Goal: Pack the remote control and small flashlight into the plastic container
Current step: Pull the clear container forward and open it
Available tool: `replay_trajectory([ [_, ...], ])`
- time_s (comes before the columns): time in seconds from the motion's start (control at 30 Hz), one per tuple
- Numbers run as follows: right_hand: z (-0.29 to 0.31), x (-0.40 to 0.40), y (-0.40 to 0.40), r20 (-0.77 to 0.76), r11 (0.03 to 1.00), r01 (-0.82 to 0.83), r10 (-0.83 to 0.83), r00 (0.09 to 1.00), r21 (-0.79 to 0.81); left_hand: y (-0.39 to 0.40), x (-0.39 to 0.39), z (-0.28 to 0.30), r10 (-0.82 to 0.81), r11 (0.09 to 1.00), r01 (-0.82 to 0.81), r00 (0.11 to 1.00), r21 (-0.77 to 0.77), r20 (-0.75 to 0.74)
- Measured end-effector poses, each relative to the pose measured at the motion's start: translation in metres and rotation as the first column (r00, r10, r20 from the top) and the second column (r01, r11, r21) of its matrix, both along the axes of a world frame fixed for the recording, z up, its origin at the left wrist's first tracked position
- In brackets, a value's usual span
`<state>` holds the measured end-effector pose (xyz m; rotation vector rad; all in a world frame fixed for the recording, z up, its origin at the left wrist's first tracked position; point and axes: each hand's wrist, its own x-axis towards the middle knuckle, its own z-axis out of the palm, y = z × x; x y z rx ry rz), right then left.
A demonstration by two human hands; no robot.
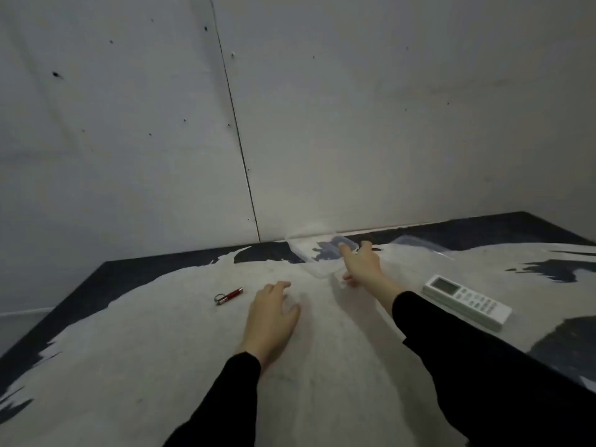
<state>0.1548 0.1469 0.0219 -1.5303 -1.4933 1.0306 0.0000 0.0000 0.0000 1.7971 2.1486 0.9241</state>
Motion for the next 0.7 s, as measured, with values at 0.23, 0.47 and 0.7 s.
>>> replay_trajectory([
  [0.23, -0.002, -0.005, 0.013, 0.093, 0.999, 0.033, -0.033, 0.995, -0.003, 0.002, -0.01, -0.021, 0.031, 0.994, -0.043, 0.993, 0.105, 0.117],
  [0.47, 0.004, 0.048, -0.026, 0.156, 0.997, -0.081, 0.079, 0.985, 0.006, -0.002, -0.008, -0.015, 0.03, 0.963, -0.133, 0.917, 0.234, 0.398],
  [0.7, 0.02, 0.106, -0.098, 0.298, 0.937, -0.341, 0.348, 0.889, -0.077, -0.007, 0.028, -0.004, -0.042, 0.971, -0.107, 0.802, 0.212, 0.596],
])
